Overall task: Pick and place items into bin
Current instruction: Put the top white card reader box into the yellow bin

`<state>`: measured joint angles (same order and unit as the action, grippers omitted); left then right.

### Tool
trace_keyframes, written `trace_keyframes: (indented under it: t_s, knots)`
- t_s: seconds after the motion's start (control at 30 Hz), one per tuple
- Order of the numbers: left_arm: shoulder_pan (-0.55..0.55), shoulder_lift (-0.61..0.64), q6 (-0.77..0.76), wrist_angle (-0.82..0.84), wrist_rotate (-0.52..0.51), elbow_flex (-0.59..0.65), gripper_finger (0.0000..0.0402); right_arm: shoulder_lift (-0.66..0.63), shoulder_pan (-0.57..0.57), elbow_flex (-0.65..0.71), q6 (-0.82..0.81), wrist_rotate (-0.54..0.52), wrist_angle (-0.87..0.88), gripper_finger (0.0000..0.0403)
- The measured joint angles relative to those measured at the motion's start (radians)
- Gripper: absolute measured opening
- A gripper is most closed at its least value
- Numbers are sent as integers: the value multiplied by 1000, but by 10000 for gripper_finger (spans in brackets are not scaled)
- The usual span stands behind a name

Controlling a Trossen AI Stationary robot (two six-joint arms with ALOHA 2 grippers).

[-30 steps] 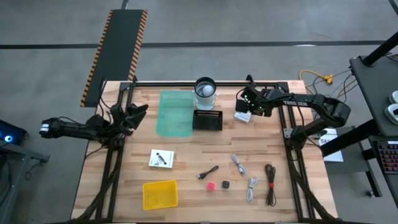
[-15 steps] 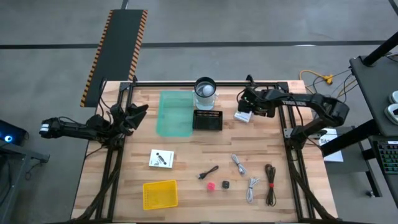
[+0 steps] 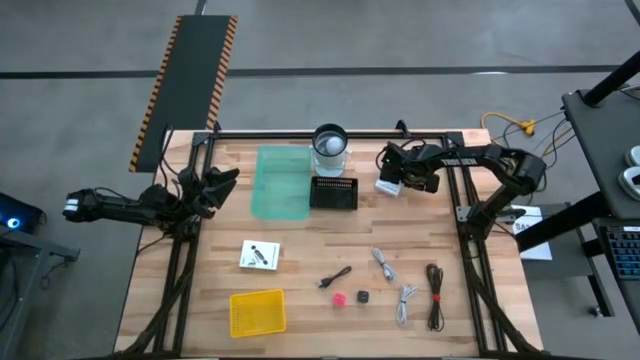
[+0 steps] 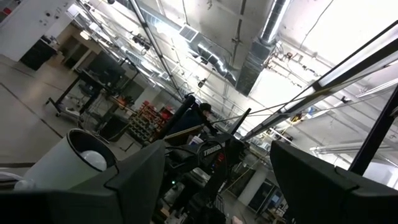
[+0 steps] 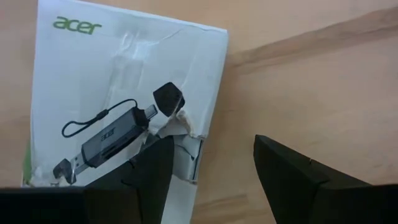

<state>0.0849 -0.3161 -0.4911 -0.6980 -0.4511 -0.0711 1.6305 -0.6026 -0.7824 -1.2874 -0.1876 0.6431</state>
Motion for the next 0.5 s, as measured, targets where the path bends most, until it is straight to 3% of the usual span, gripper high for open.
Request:
trace_keyframes:
  t_s: [0.27, 0.5]
  knots:
    - [0, 0, 0, 0, 0, 0, 274, -7, -1, 3, 49, 10, -7, 190]
    - [0, -1, 0, -1, 0, 5, 274, 2, -3, 0, 188, 121, -3, 104]
